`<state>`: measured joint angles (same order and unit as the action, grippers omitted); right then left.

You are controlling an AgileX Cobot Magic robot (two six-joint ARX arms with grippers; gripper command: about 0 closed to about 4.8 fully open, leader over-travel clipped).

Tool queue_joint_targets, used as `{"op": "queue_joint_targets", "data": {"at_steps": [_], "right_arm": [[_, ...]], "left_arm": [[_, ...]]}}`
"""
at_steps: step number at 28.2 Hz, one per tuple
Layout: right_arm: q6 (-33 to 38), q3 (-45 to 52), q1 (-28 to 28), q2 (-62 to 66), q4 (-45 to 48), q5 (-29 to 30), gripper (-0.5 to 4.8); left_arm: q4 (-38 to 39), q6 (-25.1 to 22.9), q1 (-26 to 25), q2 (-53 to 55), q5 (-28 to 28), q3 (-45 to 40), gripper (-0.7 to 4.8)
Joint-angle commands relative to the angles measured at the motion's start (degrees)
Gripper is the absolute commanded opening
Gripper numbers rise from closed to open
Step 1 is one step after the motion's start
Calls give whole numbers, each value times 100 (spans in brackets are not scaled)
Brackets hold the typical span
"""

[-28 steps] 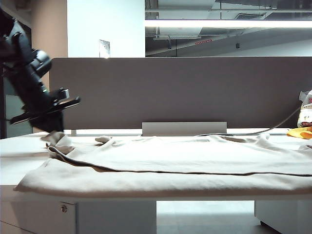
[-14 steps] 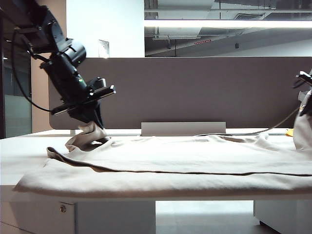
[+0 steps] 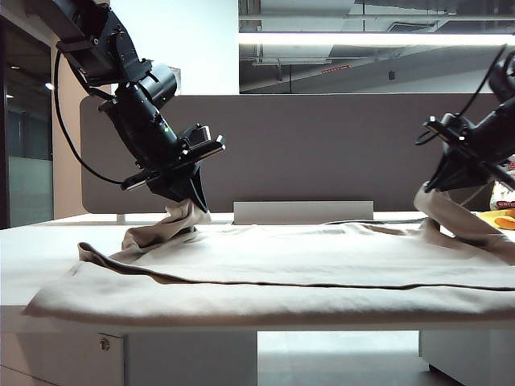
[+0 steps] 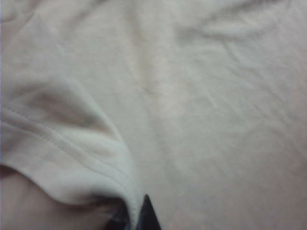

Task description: Fold the bottom side of the T-shirt horizontally towards the center, about one-third of the way, then fold the sleeve back towards the center, creating a straight line along the edge of the T-shirt, and finally fold the bottom of the T-shirt up towards the top, creating a neat rectangle.

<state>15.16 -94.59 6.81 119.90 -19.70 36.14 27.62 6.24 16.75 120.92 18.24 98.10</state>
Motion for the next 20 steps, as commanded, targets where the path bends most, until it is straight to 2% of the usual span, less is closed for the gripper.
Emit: {"op": "queue_joint_targets", "data": {"at_steps": [1,4,8,9,11,13,14,16,18,20], "right_arm": [[7,-22,-149,-61,-24,42,-2],[4,-22,-262,-61,-85,46,-2],[2,-20,-365,-61,-249,63,6],[2,-20,-391,-61,-291,118,42],[9,-20,-411,-61,-367,184,147],[11,-20,-431,-61,-457,229,243],[11,-20,-433,-61,-501,306,275],[11,-20,-437,-61,-566,431,313],[11,-20,-437,-61,-573,511,317],[15,-20,-437,-61,-503,706,327]], "left_arm": [[-155,39,24,-9,120,35,-6],[-164,42,26,-9,144,33,-6],[-164,37,48,-9,448,33,-4],[-173,35,48,-9,501,33,1],[-188,42,52,-9,525,33,87],[-188,109,52,-9,557,33,222],[-192,153,52,-9,625,33,278],[-203,208,52,-9,721,33,366],[-229,221,52,-9,767,33,407],[-304,245,63,-9,822,33,418]]}}
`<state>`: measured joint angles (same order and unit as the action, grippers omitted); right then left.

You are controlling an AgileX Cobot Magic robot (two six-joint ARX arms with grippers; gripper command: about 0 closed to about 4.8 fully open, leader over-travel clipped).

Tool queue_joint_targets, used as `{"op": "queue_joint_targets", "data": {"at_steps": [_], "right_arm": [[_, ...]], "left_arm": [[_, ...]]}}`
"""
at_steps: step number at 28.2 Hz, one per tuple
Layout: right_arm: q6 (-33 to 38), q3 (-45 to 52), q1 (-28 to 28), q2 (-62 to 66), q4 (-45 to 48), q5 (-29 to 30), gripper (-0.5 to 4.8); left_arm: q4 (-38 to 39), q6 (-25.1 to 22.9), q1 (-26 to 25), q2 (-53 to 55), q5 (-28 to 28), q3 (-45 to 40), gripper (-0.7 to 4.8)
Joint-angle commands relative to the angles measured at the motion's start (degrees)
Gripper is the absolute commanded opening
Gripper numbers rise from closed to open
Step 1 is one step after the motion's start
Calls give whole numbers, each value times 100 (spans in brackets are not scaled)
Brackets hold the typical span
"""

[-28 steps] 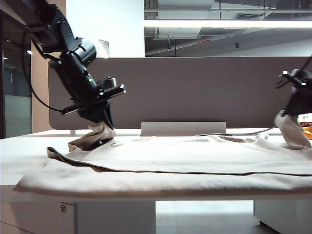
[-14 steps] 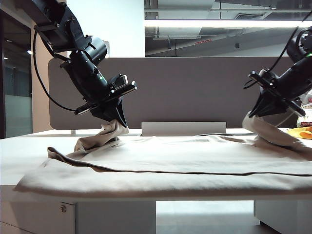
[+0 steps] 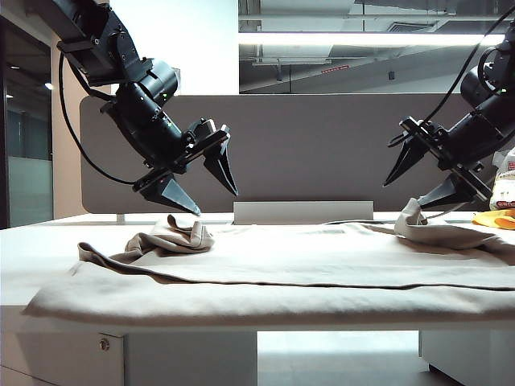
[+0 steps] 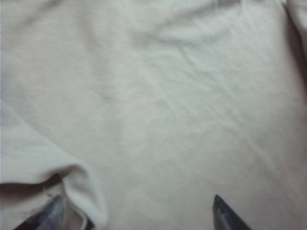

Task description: Fold the bottom side of the T-shirt horizontally towards the center, about one-third of the way, then fold the sleeve back towards the center, creating a straight line along the edge of the T-shirt, and finally fold the bottom of the T-shirt up towards the top, creating a neat rectangle.

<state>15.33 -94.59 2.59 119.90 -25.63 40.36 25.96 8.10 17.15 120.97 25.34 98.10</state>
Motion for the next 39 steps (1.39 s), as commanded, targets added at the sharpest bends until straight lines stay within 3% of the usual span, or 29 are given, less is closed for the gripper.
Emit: {"op": "queue_joint_targets", "data": {"at_steps": [1,5,14,19,22,24,29,39], "right_arm": [[28,-20,-15,-61,146,372,340],[439,-22,-52,-66,378,732,409],[525,-22,-393,-66,271,931,407],[411,-20,-323,-98,-144,710,316],[-164,-17,-267,-192,-588,638,144],[-570,-15,-251,-310,-918,391,86],[-1049,48,-240,-673,-1316,37,51],[-922,1300,-162,-1615,-721,-63,49]], "left_arm": [[-190,74,42,-13,173,33,418],[-387,205,50,-15,195,35,418],[-319,243,50,-15,190,35,418],[-79,94,37,-26,109,33,400],[63,-103,9,-92,11,26,296],[107,-247,9,-186,-9,-15,221],[-109,-367,9,-693,-138,-389,106],[-1456,11,9,-2374,-525,-2656,64]]}}
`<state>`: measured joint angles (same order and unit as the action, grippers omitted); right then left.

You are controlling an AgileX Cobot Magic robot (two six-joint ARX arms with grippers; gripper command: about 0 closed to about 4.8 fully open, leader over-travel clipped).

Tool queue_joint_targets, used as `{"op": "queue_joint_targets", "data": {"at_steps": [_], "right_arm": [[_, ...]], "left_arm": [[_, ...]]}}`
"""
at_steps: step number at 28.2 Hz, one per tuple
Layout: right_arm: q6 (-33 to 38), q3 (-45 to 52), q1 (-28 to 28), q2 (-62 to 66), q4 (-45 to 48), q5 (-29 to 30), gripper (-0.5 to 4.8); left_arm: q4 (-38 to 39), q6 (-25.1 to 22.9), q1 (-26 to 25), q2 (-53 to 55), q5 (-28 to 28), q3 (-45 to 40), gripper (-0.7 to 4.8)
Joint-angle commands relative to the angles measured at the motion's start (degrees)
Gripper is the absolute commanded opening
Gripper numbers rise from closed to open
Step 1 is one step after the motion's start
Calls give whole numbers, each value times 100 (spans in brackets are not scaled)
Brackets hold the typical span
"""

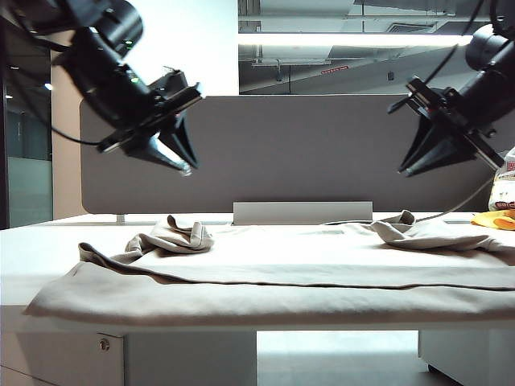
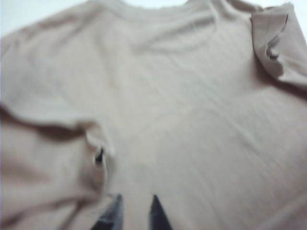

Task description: Fold the bottom side of the T-shirt horizontally towards the center, about one-third of the way, then fold the sleeve back towards the center, creating a straight line along the edge of the T-shirt, and finally fold the bottom of the T-shirt up towards the top, creating a neat rectangle.

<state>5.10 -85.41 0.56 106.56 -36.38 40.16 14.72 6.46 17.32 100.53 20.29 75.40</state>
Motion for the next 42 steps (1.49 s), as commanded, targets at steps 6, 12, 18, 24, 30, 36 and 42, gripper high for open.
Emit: {"op": "queue_joint_targets", "data": {"at_steps": [6,12,18,24,30,36,42], "right_arm": [[289,1655,151,-1060,1034,-136,49],[542,3093,501,-1888,1757,-133,49],[575,3917,686,-2608,2017,-173,48],[566,4253,713,-3038,1989,-160,48],[562,4697,785,-3598,1976,-157,49],[562,5215,1209,-4242,1862,-57,49],[584,5598,1666,-4553,1766,214,53]], "left_arm": [[-485,254,7,-1032,-131,-1338,64],[-789,402,7,-1823,-251,-2365,61],[-1193,710,15,-2509,-348,-3272,55],[-1239,752,503,-2964,-839,-3928,52],[-1274,887,1082,-3329,-1311,-4426,52],[-1268,1008,1130,-3779,-1370,-4846,52],[-1274,1228,1128,-4478,-1438,-5429,52]]}}
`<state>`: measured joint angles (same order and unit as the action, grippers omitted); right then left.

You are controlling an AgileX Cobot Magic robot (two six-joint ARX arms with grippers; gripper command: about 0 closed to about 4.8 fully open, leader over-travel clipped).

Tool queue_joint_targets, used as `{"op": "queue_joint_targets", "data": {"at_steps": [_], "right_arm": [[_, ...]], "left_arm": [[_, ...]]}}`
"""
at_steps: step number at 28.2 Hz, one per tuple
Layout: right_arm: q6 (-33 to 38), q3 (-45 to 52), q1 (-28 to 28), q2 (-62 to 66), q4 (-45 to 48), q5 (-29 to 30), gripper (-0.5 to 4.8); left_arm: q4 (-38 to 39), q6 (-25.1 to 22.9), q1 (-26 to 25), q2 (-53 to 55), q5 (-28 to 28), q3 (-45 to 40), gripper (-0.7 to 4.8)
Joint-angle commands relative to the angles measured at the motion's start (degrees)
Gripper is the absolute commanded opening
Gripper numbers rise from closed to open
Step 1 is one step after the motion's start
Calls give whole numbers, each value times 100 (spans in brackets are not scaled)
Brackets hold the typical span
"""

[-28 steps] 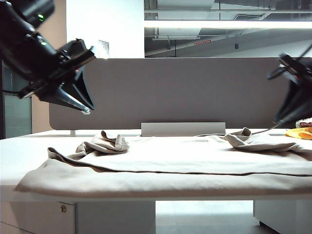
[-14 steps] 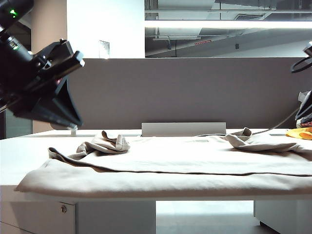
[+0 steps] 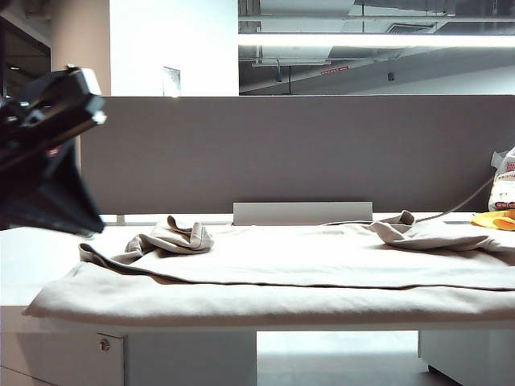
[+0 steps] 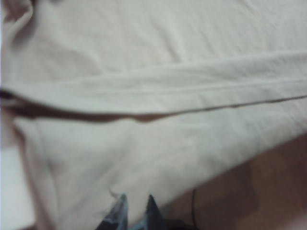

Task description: Fold the bottom side of the T-shirt horizontally towards the center, about one-third of the way, then fold the sleeve back towards the center, creating a straight line along the edge of the T-shirt, and finally fold the bottom of the T-shirt up towards the top, creating a neat rectangle.

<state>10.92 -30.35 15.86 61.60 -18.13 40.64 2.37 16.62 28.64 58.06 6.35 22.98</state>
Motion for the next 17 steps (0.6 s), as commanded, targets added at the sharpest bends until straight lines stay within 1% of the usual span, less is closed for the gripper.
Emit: {"op": "queue_joint_targets", "data": {"at_steps": [1,4,6,8,11,14,16,17], "right_arm": [[0,127,170,-55,-90,205,54],[4,192,168,-55,-162,203,59],[105,240,168,-55,-197,164,89],[116,293,168,-61,-245,146,118],[129,380,177,-61,-308,120,127],[142,490,275,-66,-372,-4,134],[120,520,369,-68,-514,-116,161],[81,520,420,-68,-595,-157,171]], "left_arm": [[-42,232,-4,-299,-116,-251,53],[-35,227,-4,-498,-138,-402,55],[-35,234,-4,-514,-118,-424,68],[-33,262,-4,-514,-118,-424,95],[-9,398,-4,-514,-116,-422,157],[61,498,-4,-514,-120,-422,197],[144,494,-11,-514,-146,-422,198],[197,494,-26,-514,-162,-422,213]]}}
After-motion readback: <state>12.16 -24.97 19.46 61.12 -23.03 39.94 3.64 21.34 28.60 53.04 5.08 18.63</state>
